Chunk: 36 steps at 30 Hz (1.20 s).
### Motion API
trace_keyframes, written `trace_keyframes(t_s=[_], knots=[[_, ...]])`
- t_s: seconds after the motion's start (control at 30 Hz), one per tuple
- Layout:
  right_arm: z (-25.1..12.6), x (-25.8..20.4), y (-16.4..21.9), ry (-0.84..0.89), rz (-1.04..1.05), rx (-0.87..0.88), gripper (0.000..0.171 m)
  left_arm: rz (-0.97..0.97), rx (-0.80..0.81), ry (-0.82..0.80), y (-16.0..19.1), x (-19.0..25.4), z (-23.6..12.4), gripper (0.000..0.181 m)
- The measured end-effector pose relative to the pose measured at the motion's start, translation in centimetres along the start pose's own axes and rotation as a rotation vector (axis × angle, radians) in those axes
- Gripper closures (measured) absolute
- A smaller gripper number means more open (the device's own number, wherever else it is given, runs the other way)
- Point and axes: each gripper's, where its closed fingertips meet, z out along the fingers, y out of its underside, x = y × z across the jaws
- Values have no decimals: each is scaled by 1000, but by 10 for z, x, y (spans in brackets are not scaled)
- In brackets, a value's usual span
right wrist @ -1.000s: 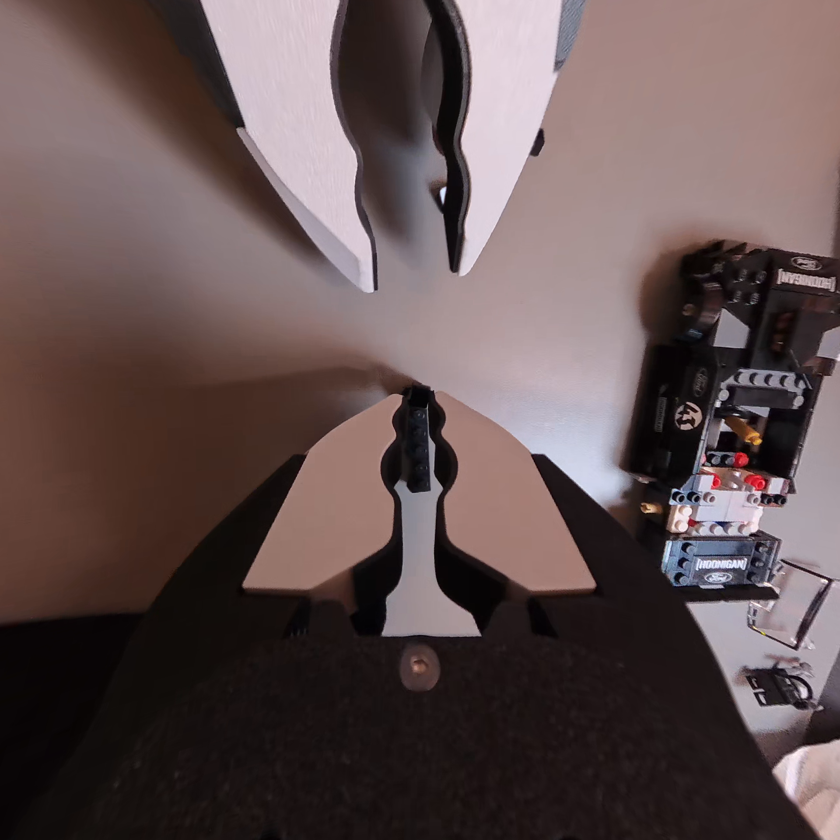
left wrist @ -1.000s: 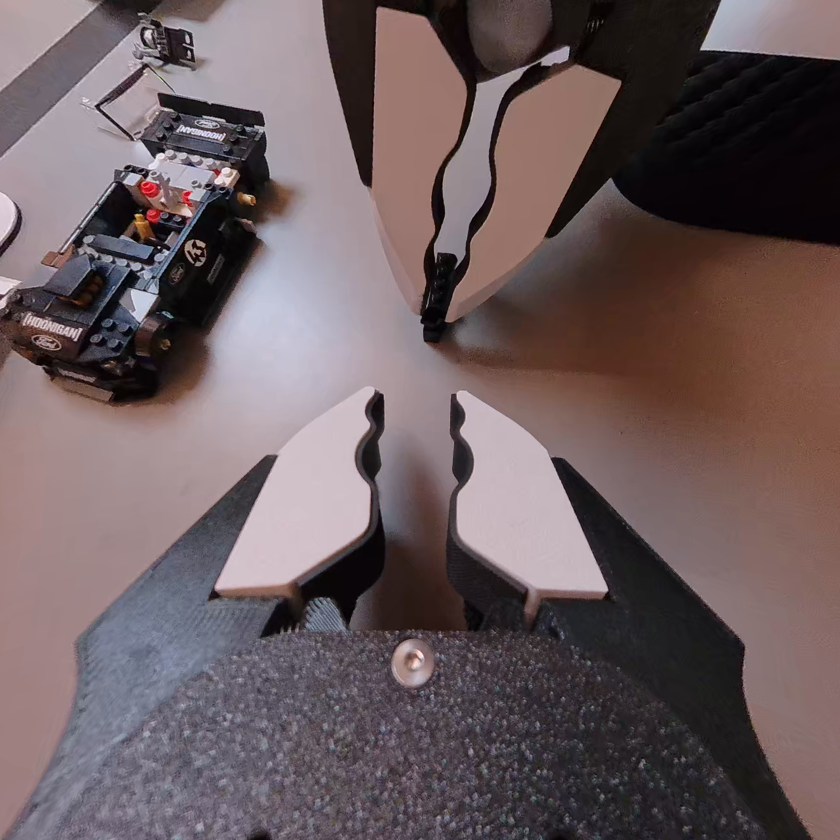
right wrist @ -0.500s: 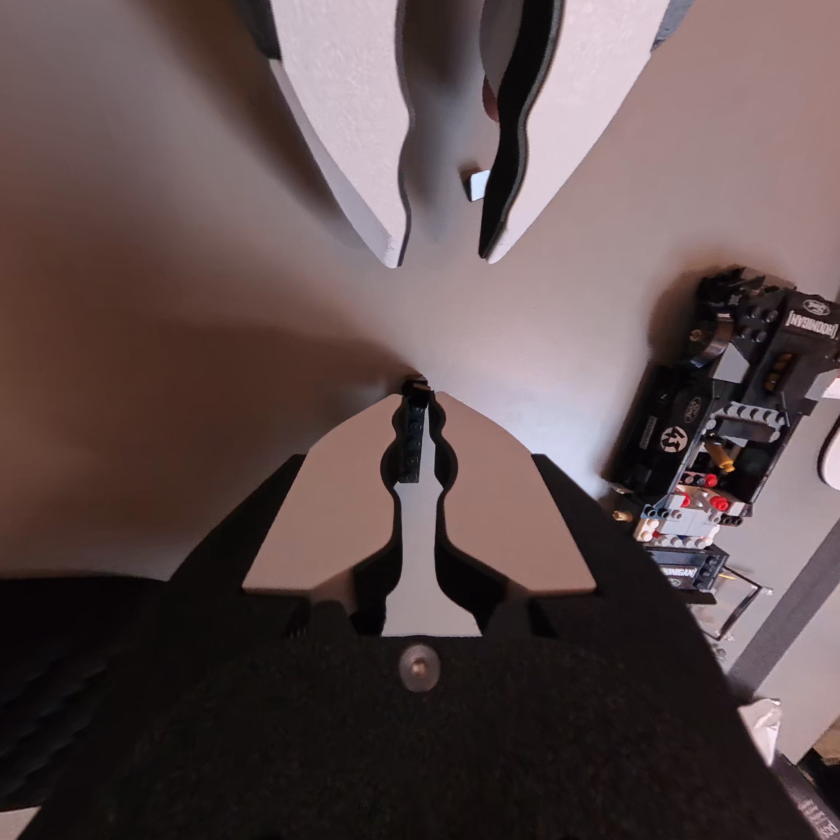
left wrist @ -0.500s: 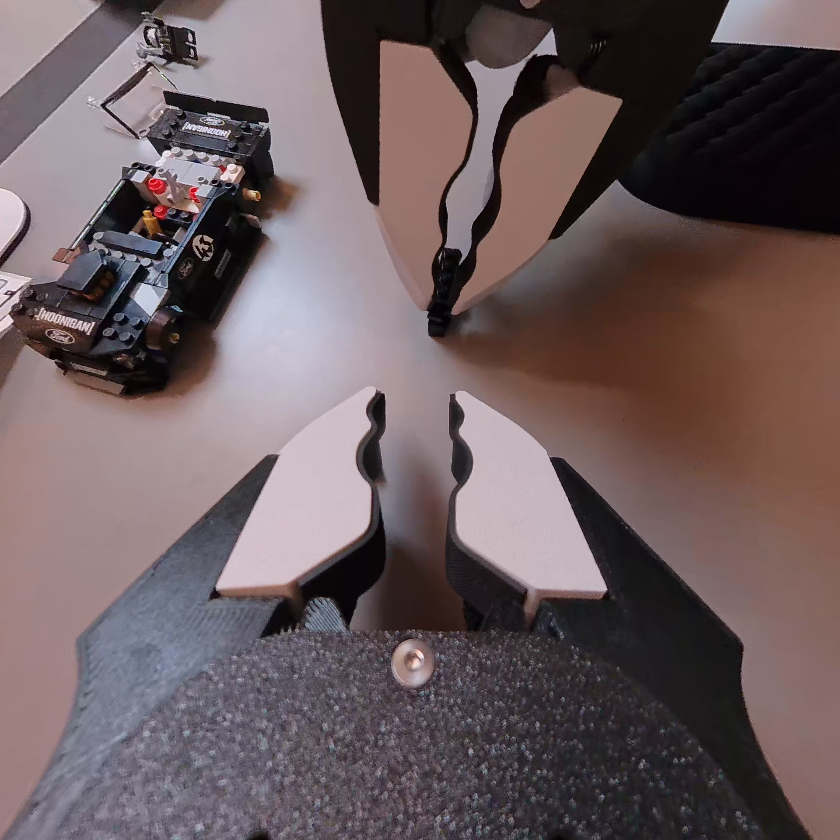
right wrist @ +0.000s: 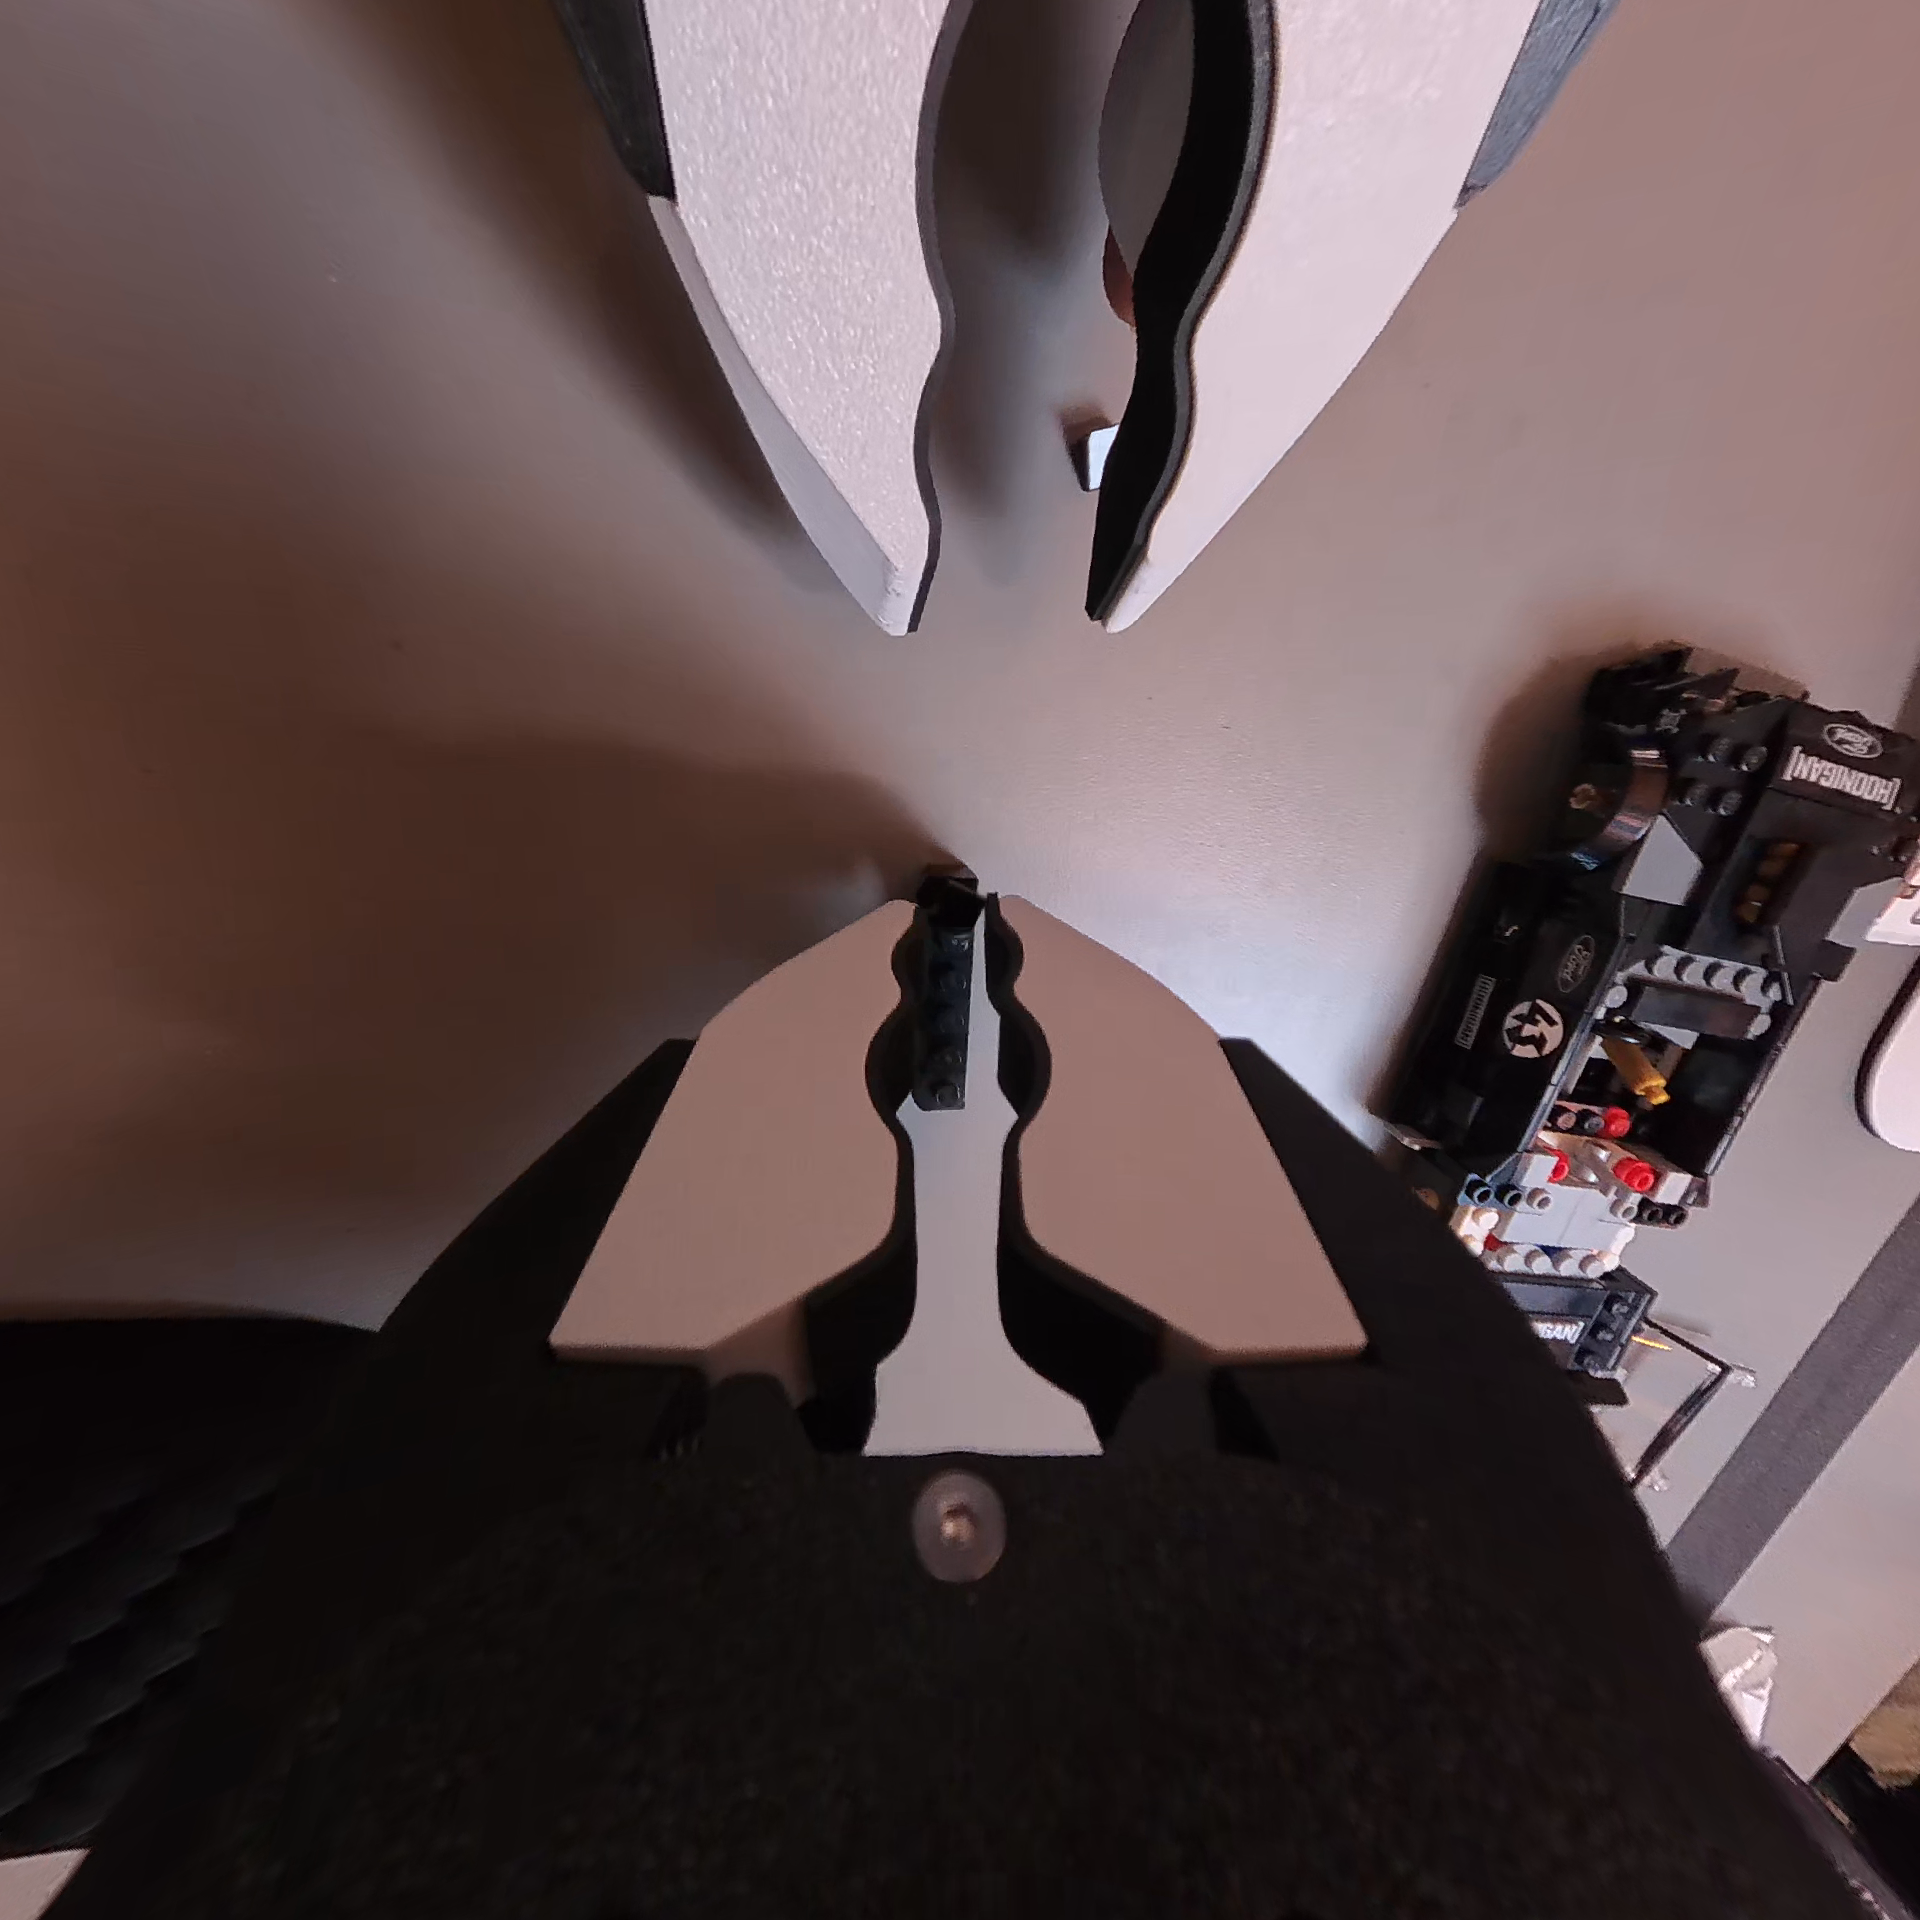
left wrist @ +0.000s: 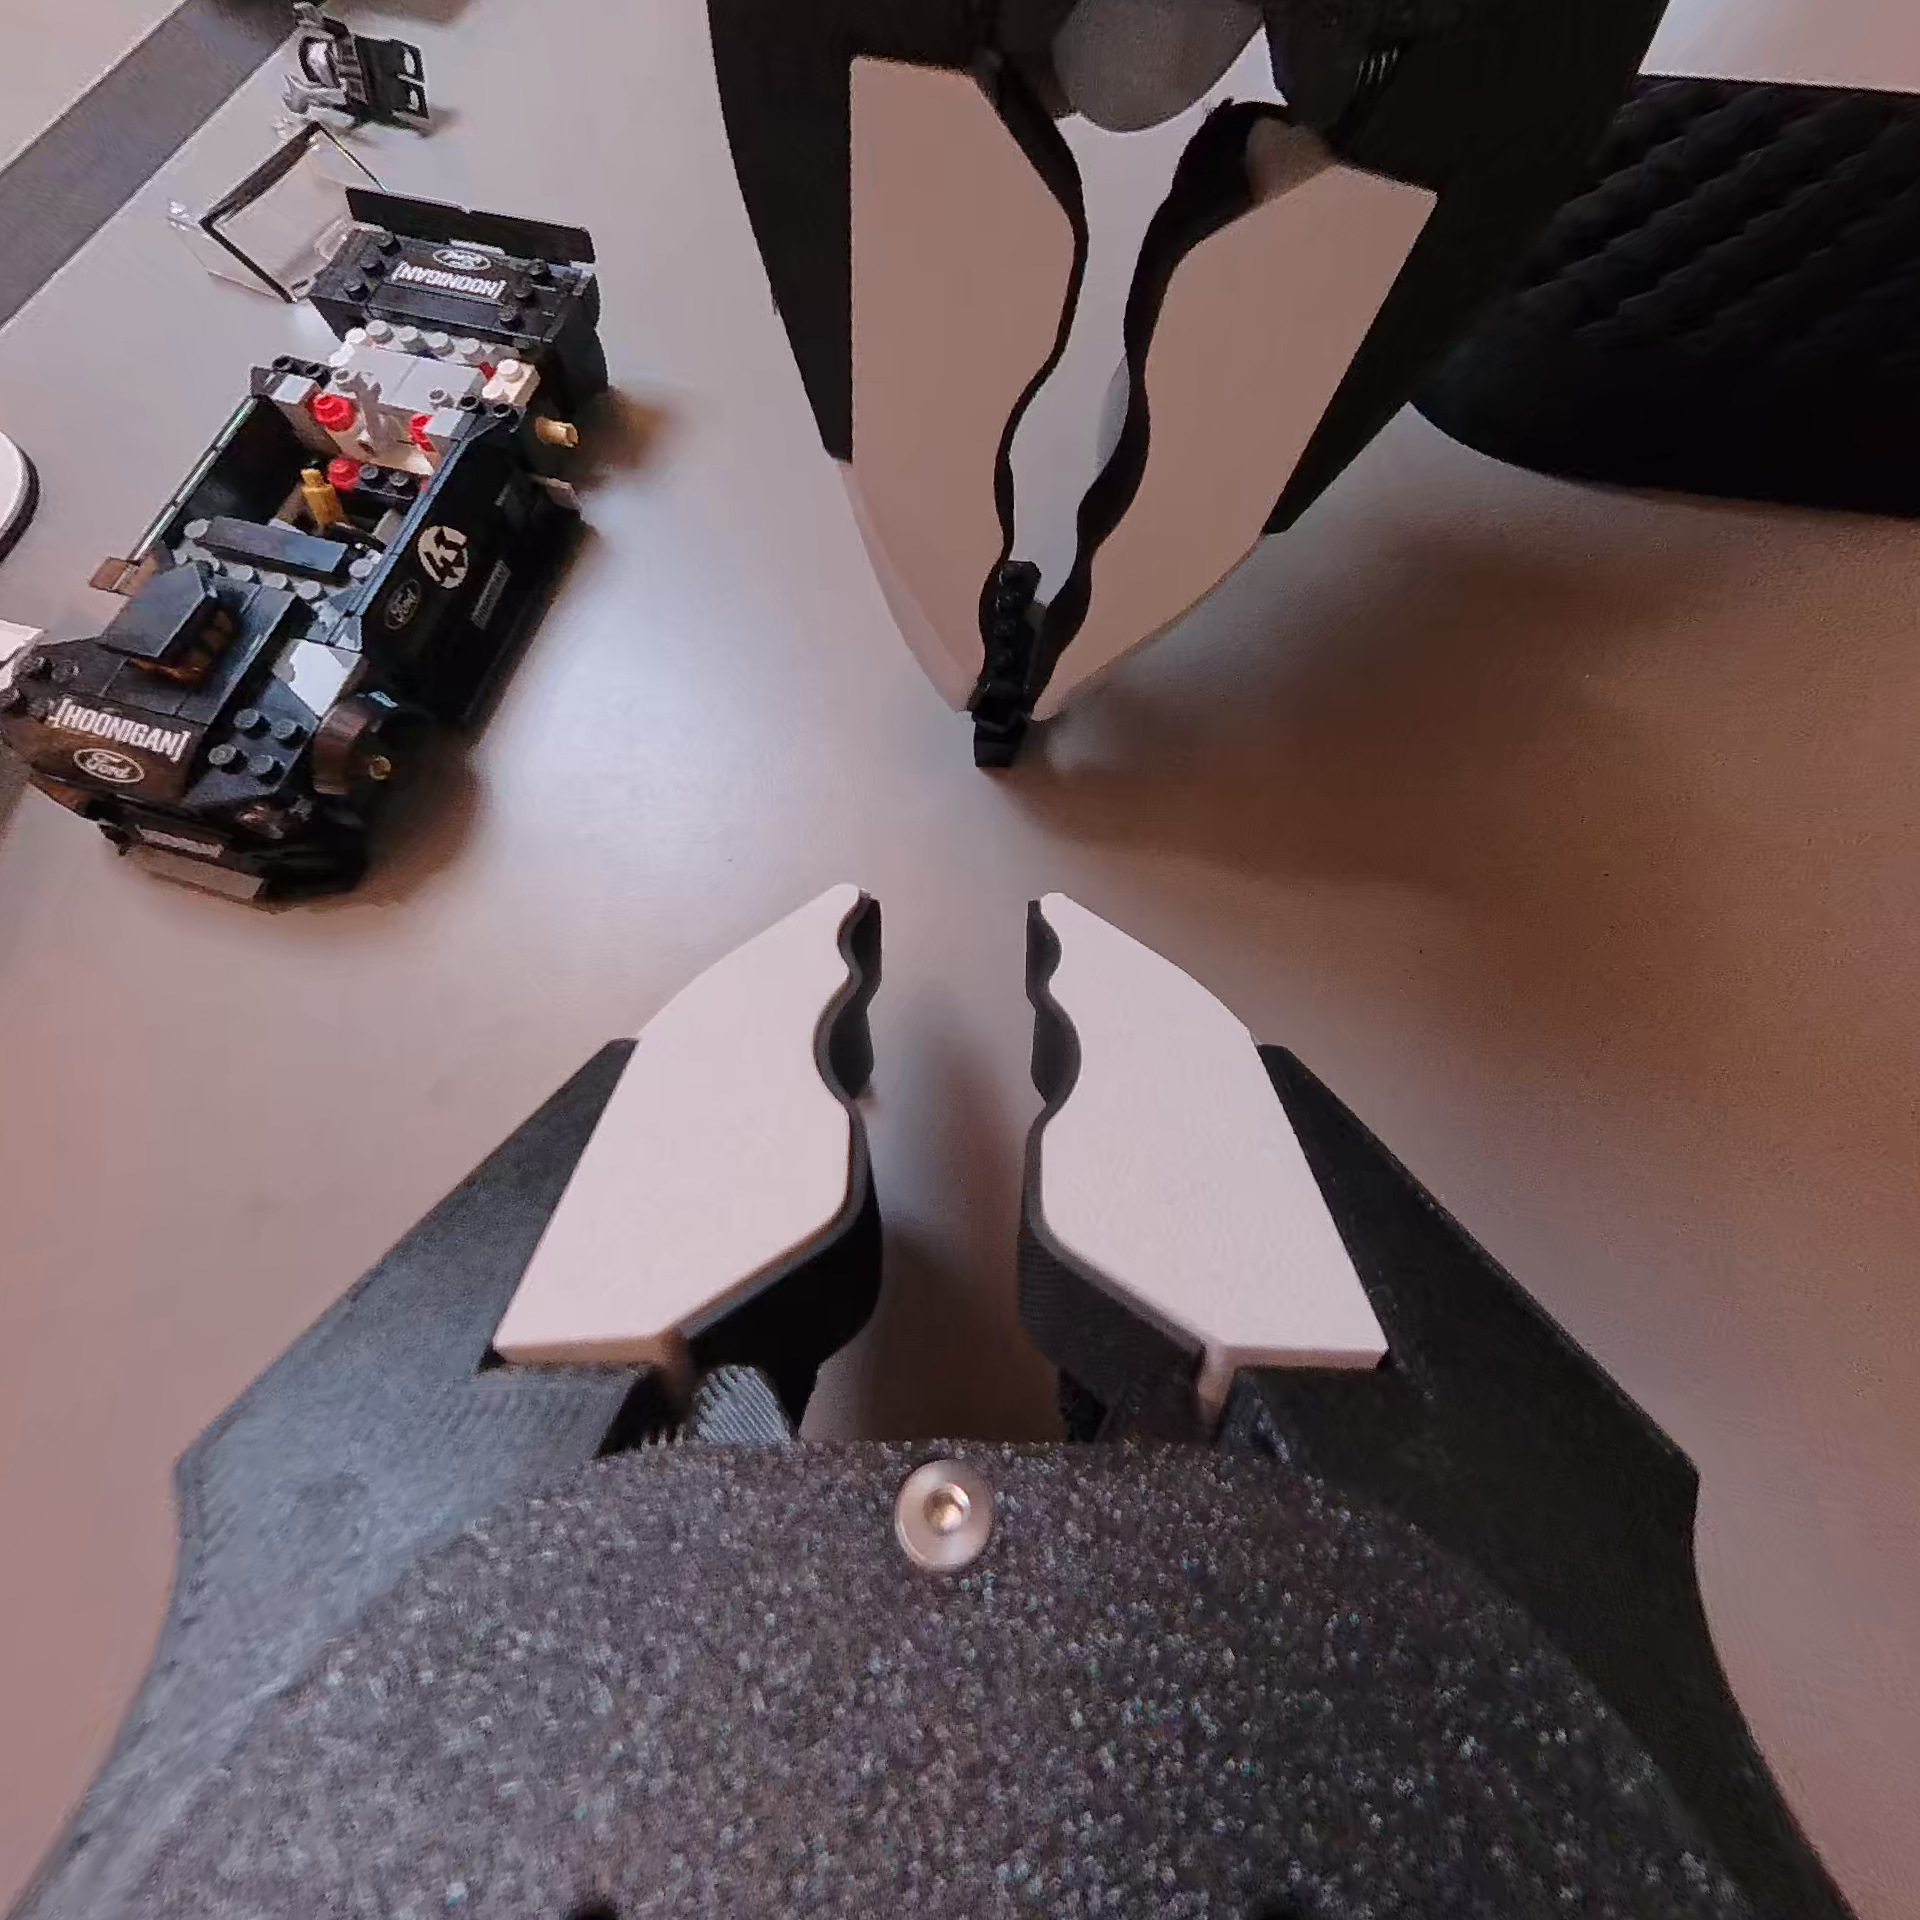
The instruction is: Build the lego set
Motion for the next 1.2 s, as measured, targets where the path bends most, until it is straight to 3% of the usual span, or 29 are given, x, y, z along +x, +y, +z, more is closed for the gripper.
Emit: trace_keyframes(t_s=[0.87, 1.2], knots=[[-11, 1, 4, 13, 51, 61, 157, 4, -16, 15, 3, 4, 3, 155], [-11, 0, 39, 16, 236, 268, 146, 19, 26, 22, -3, 5, 3, 156]])
